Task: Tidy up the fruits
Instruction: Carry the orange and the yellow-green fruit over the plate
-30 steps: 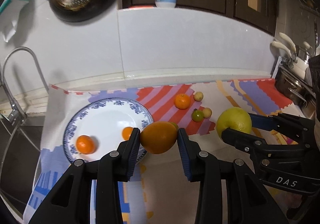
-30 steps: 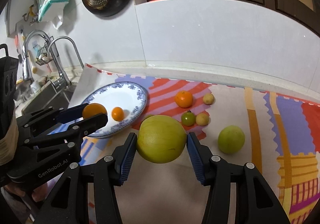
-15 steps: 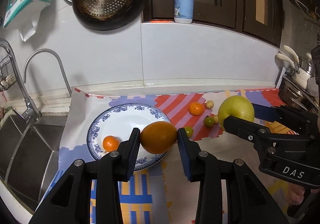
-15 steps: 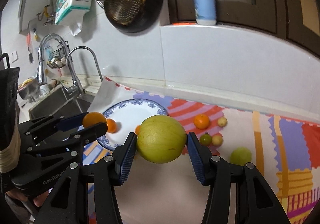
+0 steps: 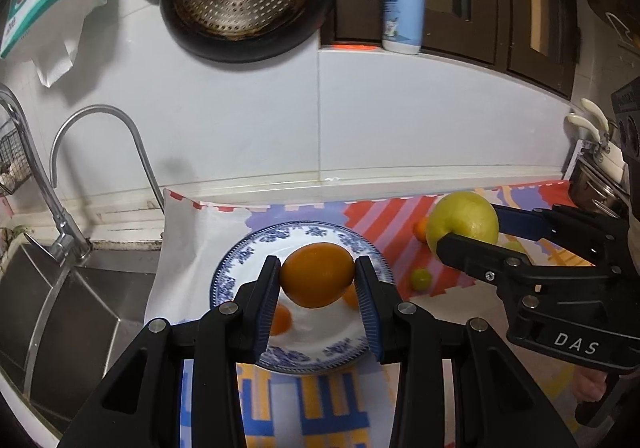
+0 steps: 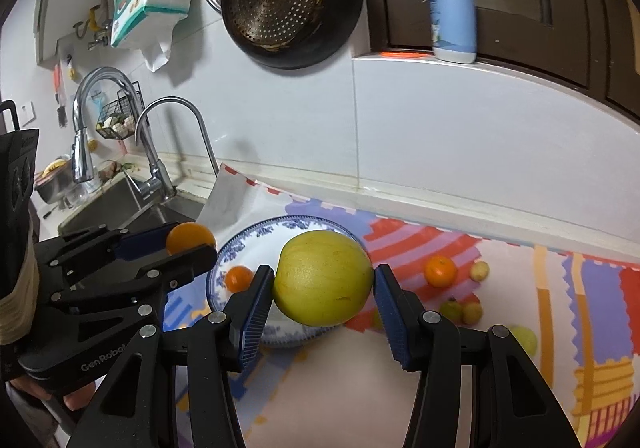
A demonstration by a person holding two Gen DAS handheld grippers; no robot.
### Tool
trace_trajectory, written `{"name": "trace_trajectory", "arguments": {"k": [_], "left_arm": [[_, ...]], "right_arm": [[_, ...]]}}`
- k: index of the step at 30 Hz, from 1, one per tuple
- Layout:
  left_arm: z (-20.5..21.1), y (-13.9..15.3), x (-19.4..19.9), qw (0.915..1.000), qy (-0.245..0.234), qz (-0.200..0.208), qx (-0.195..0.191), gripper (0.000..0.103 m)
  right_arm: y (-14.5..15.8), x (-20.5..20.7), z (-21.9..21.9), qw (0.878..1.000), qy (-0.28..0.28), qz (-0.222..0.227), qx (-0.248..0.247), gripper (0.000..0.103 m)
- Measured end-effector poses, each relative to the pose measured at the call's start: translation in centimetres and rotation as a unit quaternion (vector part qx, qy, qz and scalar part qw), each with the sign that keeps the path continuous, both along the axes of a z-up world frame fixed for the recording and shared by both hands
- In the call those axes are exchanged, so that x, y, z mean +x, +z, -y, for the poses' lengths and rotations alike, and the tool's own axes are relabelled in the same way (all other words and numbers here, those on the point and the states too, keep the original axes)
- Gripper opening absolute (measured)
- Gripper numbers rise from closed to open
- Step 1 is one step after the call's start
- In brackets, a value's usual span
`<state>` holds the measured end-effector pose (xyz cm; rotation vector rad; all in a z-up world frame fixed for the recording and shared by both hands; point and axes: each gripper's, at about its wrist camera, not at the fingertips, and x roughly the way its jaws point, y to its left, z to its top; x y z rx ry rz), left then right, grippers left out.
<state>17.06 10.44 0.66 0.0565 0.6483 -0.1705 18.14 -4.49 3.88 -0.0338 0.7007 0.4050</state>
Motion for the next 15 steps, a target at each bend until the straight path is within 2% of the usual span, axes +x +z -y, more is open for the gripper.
{"name": "trace_trajectory", "arguments": {"k": [7,15], "left_arm": [[-2.4,-1.7,3.6,0.9997,0.013,-0.022,0.000,0.038],[-4.0,-4.7,7.3,0.9981,0.024,-0.056,-0.002,0.037]], "right_arm": [[-1.7,4.4,-2.7,1.000,0.019,-0.019,-0.015,0.052],[-5.3,9.3,-4.8,0.997,0.035,-0.069,-0.024,0.052]]}}
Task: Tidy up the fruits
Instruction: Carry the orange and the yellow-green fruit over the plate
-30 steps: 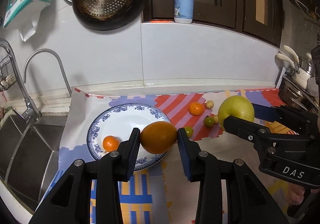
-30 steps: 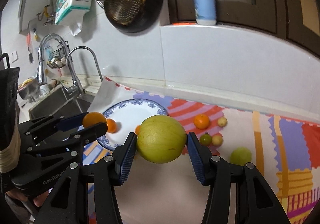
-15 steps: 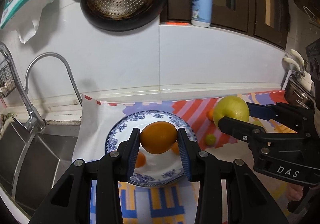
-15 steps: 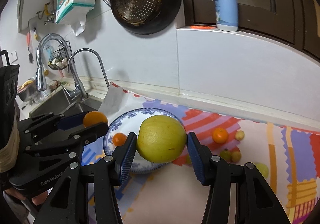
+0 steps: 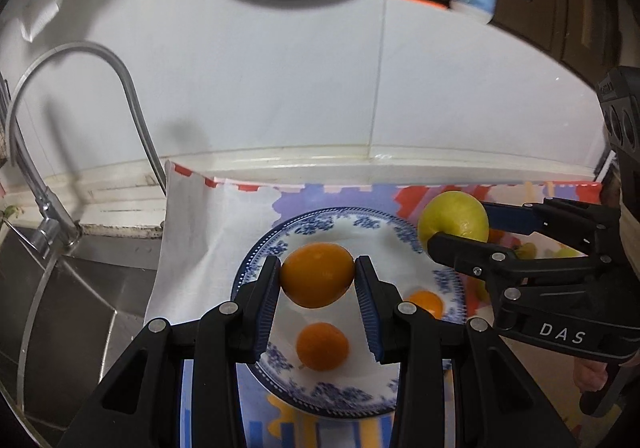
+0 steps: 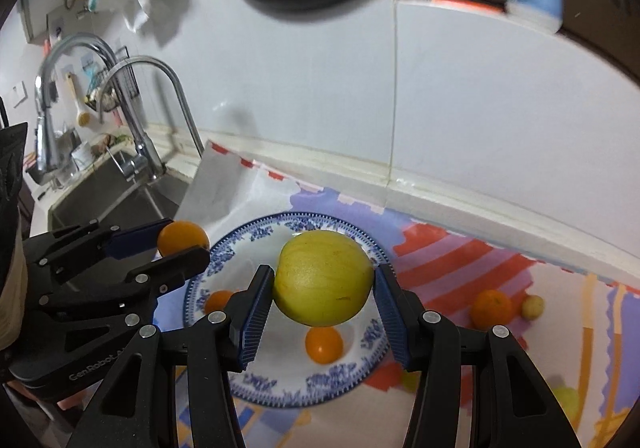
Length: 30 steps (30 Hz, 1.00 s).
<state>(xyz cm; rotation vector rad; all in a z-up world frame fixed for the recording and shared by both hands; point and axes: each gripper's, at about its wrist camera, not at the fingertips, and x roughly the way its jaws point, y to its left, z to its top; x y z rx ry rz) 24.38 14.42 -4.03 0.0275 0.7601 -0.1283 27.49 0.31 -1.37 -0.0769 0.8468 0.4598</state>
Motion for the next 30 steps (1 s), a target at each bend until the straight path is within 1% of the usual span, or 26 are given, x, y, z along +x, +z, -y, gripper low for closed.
{"name": "trace_trajectory", "arguments": {"k": [6,14,20,26,30], "left_arm": [[-0.9,-2.7,2.6,0.9994,0.000,-0.034,-0.002,0.037],[-1.4,-5.2,4.9,0.9976,-0.003,-0.069,0.002,0.038],[-1.4,-6.3,5.9,0.9961,-0.006,-0.088,-0.001,0.037],[-1.4,-6.8,6.3,0.9953,-0.007,-0.096,-0.001,0.038],[-1.5,-7.2,6.5,0.9948,-0.003,-0.101,-0.008,0.038]], "right_arm": [[-2.7,2.5,-1.2,1.000,0.007,-0.026,-0.013,0.052],[-6.1,4.9,-1.9,0.997,0.003,-0.068,-0.026,0.052],[-6.9,5.5,-2.0,0.996,0.004,-0.078,-0.031,0.052],[-7.1,5.6,-2.1,0.996,0.008,-0.081,-0.035,0.052],[-7.3,5.7,-2.1,0.996,0.007,-0.081,-0.036,0.052]]}}
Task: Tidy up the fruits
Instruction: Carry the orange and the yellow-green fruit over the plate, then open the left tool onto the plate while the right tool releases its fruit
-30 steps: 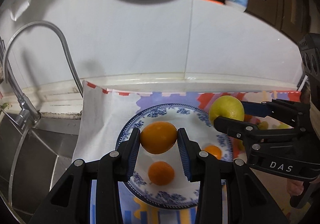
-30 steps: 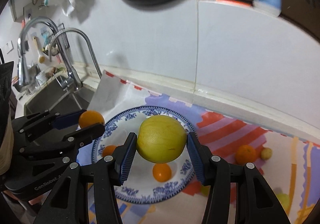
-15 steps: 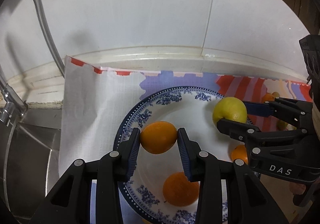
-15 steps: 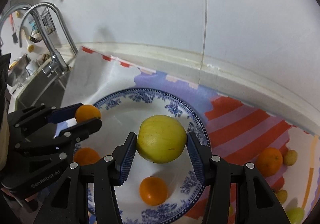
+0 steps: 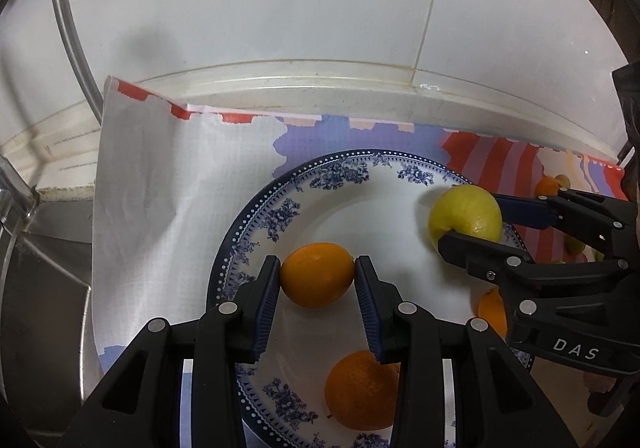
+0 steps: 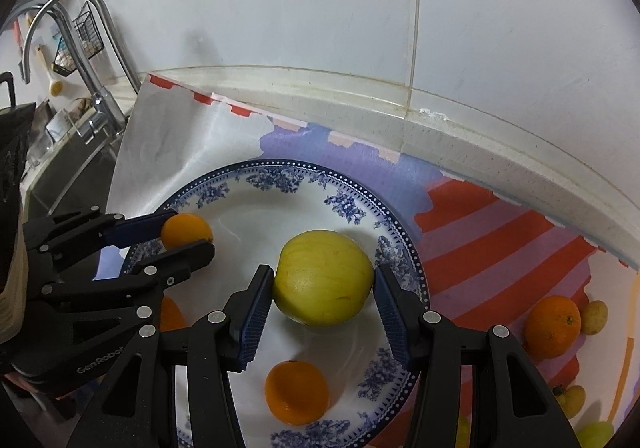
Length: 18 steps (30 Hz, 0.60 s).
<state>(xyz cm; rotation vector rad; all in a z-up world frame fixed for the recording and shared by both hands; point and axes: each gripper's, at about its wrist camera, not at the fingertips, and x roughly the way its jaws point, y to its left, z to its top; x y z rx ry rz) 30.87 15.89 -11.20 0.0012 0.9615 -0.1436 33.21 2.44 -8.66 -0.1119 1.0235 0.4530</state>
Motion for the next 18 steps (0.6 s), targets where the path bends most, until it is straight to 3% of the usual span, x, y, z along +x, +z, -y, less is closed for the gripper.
{"name": "trace_trajectory", "arguments": {"k": [3,9,18], "left_arm": [[0.1,-0.1,0.0,1.0000,0.001,-0.001,0.003,0.039],[-0.1,1.7,-1.3,0.9995,0.016,0.025,0.010,0.052],[0.7,6.2,-5.1,0.9962,0.029,0.081,0.010,0.065]], "right_arm": [[0.0,0.0,0.0,1.000,0.001,0.002,-0.003,0.053],[0.7,-0.5,0.3,1.000,-0.002,0.015,0.003,0.053],[4.4,-3.3,1.8,0.998,-0.023,0.057,0.019,0.053]]}}
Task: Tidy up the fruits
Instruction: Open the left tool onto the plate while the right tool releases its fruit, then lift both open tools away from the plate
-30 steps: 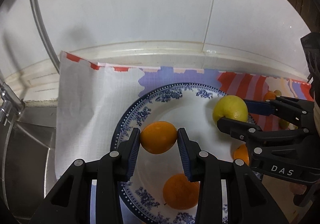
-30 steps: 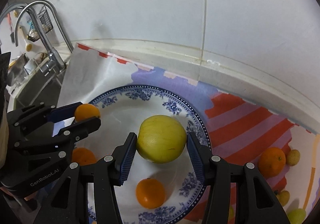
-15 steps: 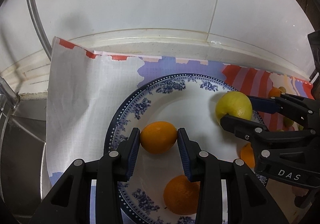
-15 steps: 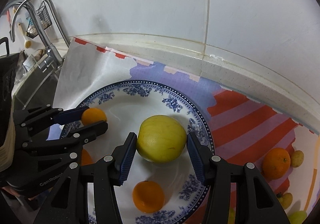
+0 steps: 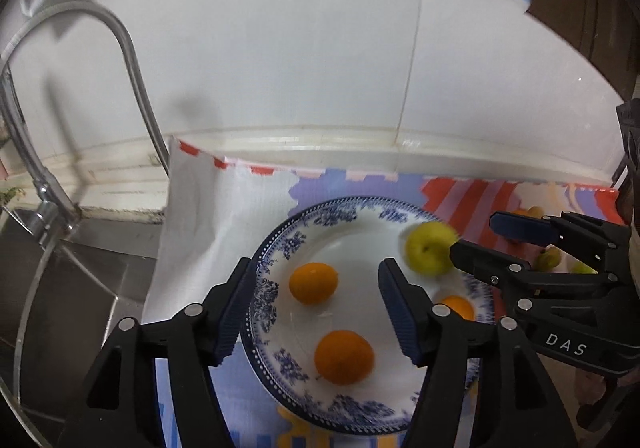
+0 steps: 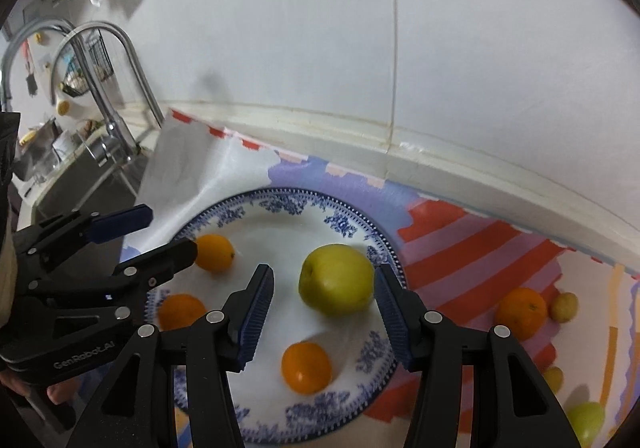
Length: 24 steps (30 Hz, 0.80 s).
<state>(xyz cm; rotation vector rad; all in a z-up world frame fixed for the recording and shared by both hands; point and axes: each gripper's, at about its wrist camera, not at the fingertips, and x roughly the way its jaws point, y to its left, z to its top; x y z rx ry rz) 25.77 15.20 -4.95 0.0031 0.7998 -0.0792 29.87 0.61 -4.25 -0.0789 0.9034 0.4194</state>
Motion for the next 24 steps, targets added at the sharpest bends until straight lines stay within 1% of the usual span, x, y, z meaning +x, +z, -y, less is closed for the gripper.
{"name": "trace_trajectory", "arguments": {"k": [1,2,3,4,7,11,18,24], "left_arm": [[0.2,0.5,-0.5,1.0000,0.002,0.006,0.001,0.067],[0.3,1.0,-1.0,0.9999,0.003,0.012,0.001,0.068],[0.5,1.6,-1.5,0.9998,0.003,0.019,0.000,0.069],[0.7,2.1,-2.0,0.9997,0.003,0.026,0.000,0.070],[1.3,3.6,-3.6,0.9991,0.006,0.043,-0.001,0.076],[2.5,5.2,-5.7,0.9980,0.004,0.063,0.002,0.079],[4.2,7.0,-8.7,0.9965,-0.008,0.083,-0.004,0.083],[6.1,8.0,-11.0,0.9949,-0.023,0.098,-0.007,0.085]], "right_arm": [[0.6,-0.6,0.3,1.000,-0.003,0.007,0.001,0.053],[1.0,-0.9,0.6,1.000,-0.006,0.012,0.002,0.056],[1.5,-1.4,0.9,1.000,-0.012,0.019,0.003,0.062],[2.1,-2.0,1.3,0.999,-0.019,0.026,0.004,0.064],[3.6,-3.5,2.5,0.998,-0.037,0.046,0.003,0.065],[5.2,-5.4,4.2,0.996,-0.059,0.058,0.013,0.072],[7.8,-9.3,6.4,0.993,-0.082,0.084,0.012,0.072],[9.0,-11.9,8.2,0.990,-0.101,0.100,0.008,0.072]]}}
